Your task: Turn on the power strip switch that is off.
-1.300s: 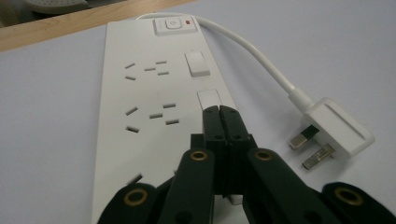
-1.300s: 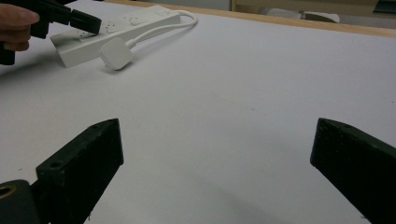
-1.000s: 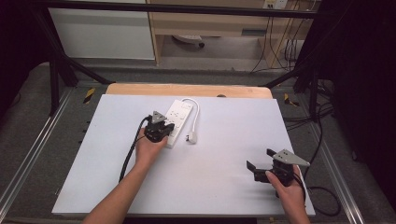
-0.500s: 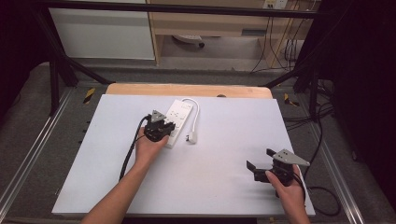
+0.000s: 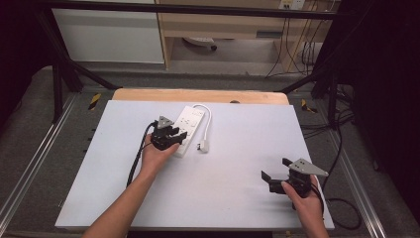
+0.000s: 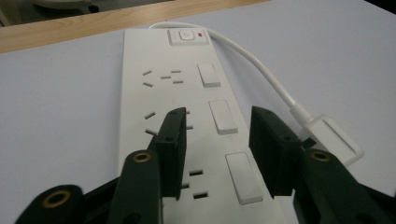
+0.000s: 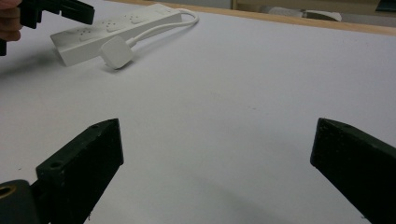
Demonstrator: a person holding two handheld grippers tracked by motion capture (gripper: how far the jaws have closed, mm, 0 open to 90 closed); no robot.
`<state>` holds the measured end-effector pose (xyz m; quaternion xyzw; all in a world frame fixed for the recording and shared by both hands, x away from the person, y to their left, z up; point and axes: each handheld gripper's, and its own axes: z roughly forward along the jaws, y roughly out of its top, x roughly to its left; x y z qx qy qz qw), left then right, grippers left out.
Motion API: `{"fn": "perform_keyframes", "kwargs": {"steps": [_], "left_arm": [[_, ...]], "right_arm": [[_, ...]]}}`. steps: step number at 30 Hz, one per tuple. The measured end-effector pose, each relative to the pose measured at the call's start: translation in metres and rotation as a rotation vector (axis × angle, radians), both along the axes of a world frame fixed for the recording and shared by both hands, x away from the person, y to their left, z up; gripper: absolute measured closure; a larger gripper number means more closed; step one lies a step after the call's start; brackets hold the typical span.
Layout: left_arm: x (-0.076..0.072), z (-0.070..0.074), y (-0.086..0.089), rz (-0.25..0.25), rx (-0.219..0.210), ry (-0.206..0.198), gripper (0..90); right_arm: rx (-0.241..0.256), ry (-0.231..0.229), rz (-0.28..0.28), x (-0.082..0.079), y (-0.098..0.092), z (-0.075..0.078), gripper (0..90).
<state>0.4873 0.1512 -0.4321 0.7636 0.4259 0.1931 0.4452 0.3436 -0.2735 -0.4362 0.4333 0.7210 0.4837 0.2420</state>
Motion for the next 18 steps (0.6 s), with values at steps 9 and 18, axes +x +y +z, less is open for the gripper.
{"fn": "perform_keyframes", "kwargs": {"steps": [9, 18], "left_arm": [[-0.0001, 0.0026, 0.0026, 0.013, -0.005, -0.01, 36.7], [0.0007, 0.0025, 0.0041, 0.057, 0.012, 0.017, 16.2]], "right_arm": [[-0.001, -0.001, 0.001, 0.0001, 0.0003, 0.0001, 2.9], [-0.002, 0.001, 0.006, 0.0002, 0.001, -0.0002, 2.7]]}}
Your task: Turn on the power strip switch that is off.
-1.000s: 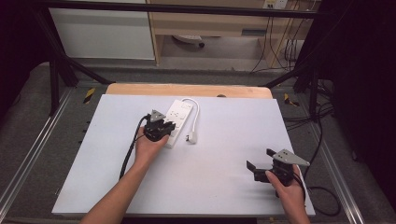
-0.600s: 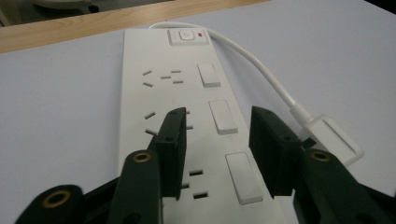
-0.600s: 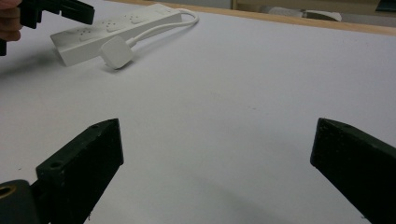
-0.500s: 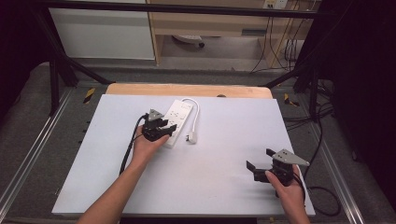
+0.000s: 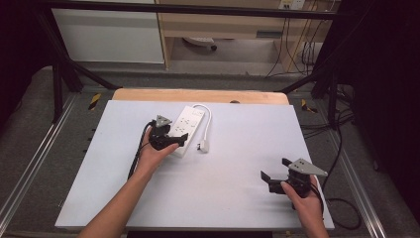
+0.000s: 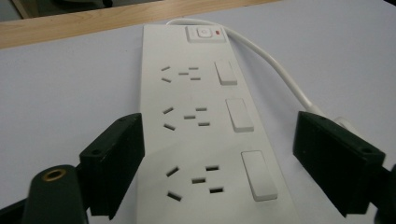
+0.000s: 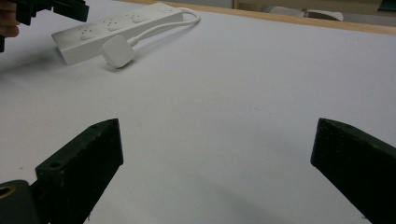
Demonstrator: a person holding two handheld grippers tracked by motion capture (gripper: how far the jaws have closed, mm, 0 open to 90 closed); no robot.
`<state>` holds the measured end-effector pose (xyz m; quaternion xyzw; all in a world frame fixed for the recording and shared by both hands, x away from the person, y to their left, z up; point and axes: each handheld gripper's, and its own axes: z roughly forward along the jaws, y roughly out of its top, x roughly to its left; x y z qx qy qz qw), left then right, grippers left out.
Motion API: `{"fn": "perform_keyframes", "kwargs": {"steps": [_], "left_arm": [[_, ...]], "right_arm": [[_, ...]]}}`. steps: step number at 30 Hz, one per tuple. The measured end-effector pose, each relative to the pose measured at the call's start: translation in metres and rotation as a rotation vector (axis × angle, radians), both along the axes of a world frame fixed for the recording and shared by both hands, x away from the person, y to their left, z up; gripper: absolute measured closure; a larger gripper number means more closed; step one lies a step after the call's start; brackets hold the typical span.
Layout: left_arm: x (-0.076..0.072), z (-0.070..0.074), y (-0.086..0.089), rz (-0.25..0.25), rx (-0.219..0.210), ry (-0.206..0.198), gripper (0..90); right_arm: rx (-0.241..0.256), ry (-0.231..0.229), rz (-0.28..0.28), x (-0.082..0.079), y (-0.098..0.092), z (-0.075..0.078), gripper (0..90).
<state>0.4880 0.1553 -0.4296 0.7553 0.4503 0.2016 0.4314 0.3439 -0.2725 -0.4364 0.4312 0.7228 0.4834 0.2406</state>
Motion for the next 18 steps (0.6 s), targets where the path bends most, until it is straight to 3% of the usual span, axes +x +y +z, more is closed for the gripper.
{"fn": "perform_keyframes", "kwargs": {"steps": [11, 18], "left_arm": [[-0.0002, 0.0037, 0.0037, -0.002, 0.007, 0.004, 11.9], [-0.0003, 0.0096, 0.0045, 0.0, -0.001, -0.033, 11.9]], "right_arm": [[0.001, 0.002, 0.0, 0.0003, 0.0, -0.0002, 2.5], [0.002, 0.004, 0.002, 0.0004, -0.0003, -0.0002, 2.3]]}}
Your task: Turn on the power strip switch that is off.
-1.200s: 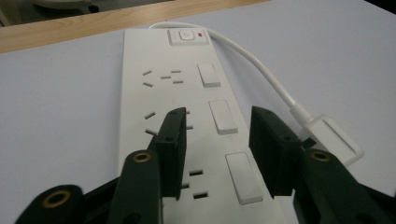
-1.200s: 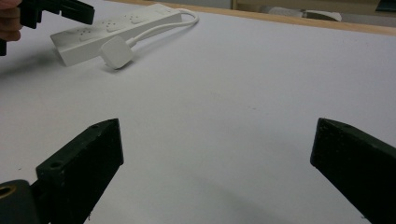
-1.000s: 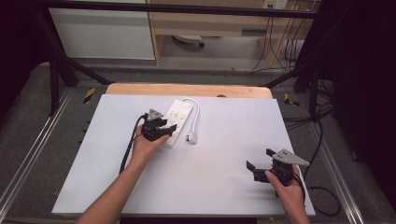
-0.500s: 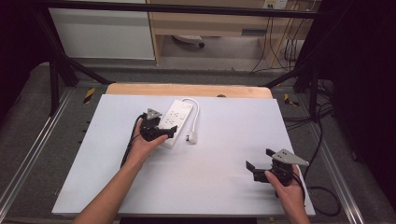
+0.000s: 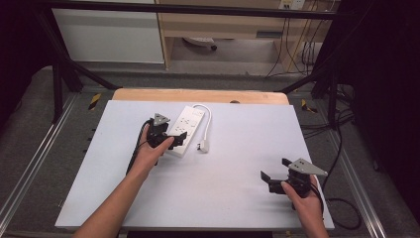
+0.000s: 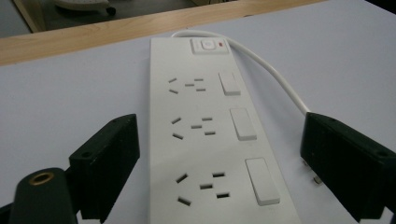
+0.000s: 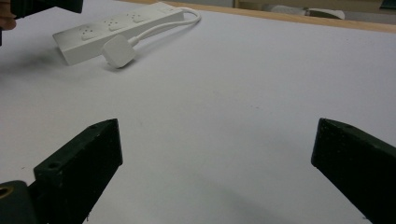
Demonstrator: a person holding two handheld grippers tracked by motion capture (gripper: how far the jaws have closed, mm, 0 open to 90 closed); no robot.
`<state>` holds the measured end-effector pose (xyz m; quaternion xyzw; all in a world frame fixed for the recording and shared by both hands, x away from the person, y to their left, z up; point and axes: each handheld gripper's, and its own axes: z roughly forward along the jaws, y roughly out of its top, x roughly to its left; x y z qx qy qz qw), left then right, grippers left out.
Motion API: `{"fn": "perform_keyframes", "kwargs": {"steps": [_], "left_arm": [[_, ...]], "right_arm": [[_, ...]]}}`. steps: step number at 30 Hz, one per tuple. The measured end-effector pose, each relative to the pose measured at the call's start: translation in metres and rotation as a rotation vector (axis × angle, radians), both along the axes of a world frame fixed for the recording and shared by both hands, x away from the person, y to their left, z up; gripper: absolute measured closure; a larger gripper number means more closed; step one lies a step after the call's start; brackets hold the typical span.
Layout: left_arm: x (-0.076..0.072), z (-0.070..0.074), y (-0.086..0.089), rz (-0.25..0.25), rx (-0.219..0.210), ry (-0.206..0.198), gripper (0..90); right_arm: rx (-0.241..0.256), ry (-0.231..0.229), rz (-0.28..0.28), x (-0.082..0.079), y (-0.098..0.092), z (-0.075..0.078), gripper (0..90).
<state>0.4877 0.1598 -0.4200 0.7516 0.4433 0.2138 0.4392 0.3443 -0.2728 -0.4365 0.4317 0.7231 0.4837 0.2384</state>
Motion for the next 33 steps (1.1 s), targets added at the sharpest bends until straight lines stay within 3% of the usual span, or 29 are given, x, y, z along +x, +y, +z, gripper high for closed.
{"fn": "perform_keyframes", "kwargs": {"steps": [18, 33], "left_arm": [[-0.007, 0.018, 0.005, -0.037, -0.024, -0.028, 11.6], [-0.027, 0.043, 0.02, -0.068, -0.033, -0.059, 10.3]], "right_arm": [[0.0, -0.003, 0.002, 0.0, 0.0, 0.0, 2.3], [-0.001, -0.001, 0.005, 0.0, 0.001, 0.0, 2.3]]}}
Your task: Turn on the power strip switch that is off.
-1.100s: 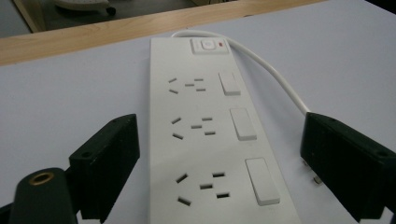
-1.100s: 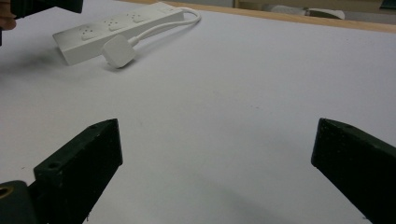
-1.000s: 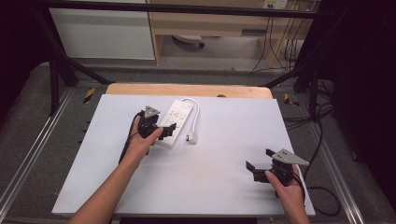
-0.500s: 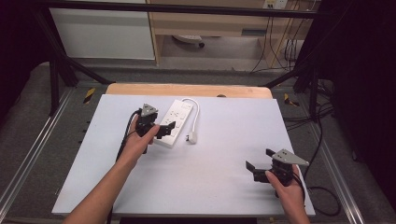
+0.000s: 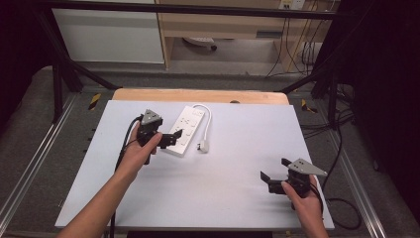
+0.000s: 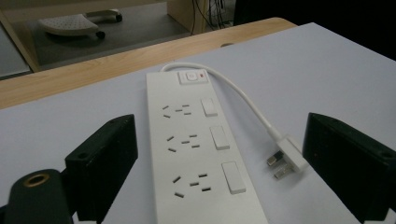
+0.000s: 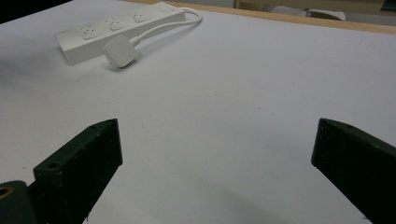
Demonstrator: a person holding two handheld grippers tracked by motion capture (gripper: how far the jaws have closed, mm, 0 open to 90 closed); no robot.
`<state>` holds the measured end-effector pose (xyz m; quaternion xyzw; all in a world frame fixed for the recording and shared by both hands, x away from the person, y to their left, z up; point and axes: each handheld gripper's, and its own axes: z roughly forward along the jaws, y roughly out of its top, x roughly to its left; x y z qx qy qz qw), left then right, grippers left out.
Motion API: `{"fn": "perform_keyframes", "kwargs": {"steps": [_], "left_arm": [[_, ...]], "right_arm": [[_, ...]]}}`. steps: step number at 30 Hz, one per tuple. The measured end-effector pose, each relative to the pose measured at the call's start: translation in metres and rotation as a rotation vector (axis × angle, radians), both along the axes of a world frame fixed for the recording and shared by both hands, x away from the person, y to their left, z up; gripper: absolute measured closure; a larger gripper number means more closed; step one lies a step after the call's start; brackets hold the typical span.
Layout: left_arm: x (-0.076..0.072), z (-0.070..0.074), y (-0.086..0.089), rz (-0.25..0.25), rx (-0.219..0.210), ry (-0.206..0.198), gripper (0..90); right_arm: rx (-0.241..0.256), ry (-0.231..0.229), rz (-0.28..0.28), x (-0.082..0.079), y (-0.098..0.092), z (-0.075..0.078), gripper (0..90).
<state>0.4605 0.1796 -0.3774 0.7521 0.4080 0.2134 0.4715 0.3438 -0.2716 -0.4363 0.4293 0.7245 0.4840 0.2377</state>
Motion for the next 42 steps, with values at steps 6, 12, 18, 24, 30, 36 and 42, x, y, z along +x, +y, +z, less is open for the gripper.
{"fn": "perform_keyframes", "kwargs": {"steps": [6, 12, 18, 24, 30, 36, 42], "left_arm": [[-0.008, 0.009, 0.013, 0.007, -0.012, -0.007, 10.2], [-0.015, 0.015, 0.024, 0.015, -0.021, -0.022, 10.0], [-0.024, 0.02, 0.033, 0.018, -0.037, -0.034, 10.0], [-0.035, 0.022, 0.044, 0.023, -0.041, -0.037, 10.0], [-0.047, 0.025, 0.055, 0.019, -0.044, -0.04, 10.0], [-0.062, 0.026, 0.07, 0.028, -0.052, -0.042, 10.0], [-0.076, 0.025, 0.087, 0.044, -0.062, -0.05, 10.0]], "right_arm": [[-0.004, -0.001, 0.0, 0.001, 0.001, -0.001, 2.2], [-0.006, 0.003, 0.003, 0.001, 0.002, -0.001, 2.2], [-0.003, 0.002, 0.003, 0.001, 0.002, -0.001, 2.2], [-0.004, 0.001, 0.005, 0.001, 0.002, -0.001, 2.2], [-0.006, 0.004, 0.004, 0.001, 0.003, -0.001, 2.2], [-0.003, 0.005, 0.003, 0.001, 0.003, -0.001, 2.2], [-0.008, 0.008, 0.003, 0.001, 0.004, -0.002, 2.2]]}}
